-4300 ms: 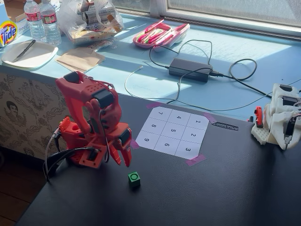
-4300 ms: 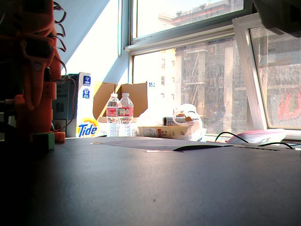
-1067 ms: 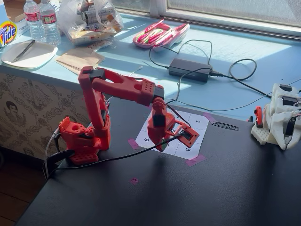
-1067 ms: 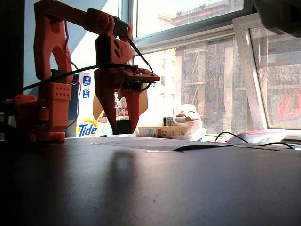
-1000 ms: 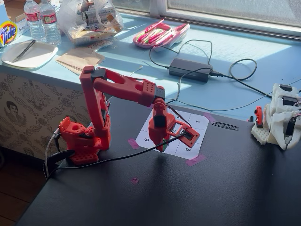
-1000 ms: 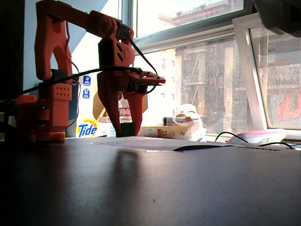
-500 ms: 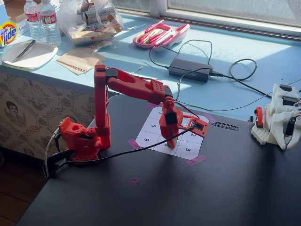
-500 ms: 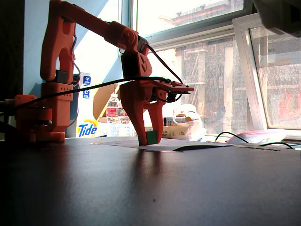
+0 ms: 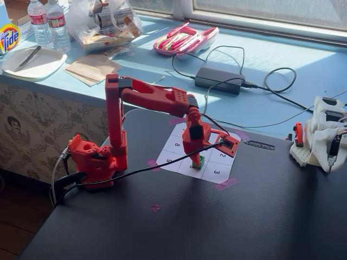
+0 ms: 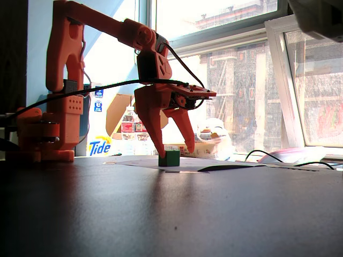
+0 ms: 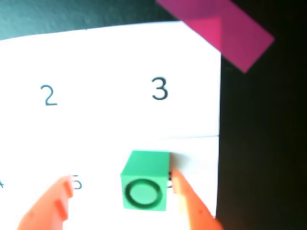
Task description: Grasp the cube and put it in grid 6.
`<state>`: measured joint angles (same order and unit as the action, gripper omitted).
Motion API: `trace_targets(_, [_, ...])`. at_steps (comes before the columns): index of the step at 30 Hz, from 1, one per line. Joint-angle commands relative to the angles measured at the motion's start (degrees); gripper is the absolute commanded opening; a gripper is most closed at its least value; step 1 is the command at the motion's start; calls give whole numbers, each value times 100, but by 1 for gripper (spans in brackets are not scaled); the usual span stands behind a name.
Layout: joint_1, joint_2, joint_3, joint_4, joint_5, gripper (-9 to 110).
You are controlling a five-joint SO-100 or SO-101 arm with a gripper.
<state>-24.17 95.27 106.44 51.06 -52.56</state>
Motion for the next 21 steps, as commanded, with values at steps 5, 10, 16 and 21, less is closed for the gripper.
trace_targets(5, [510, 1301, -765, 624, 316, 38])
trace_targets(10, [1116, 2065, -932, 747, 1107, 38])
trace_targets(16, [1951, 3173, 141, -149, 2408, 30])
trace_targets(21, [2320, 3841, 1090, -413, 2988, 10])
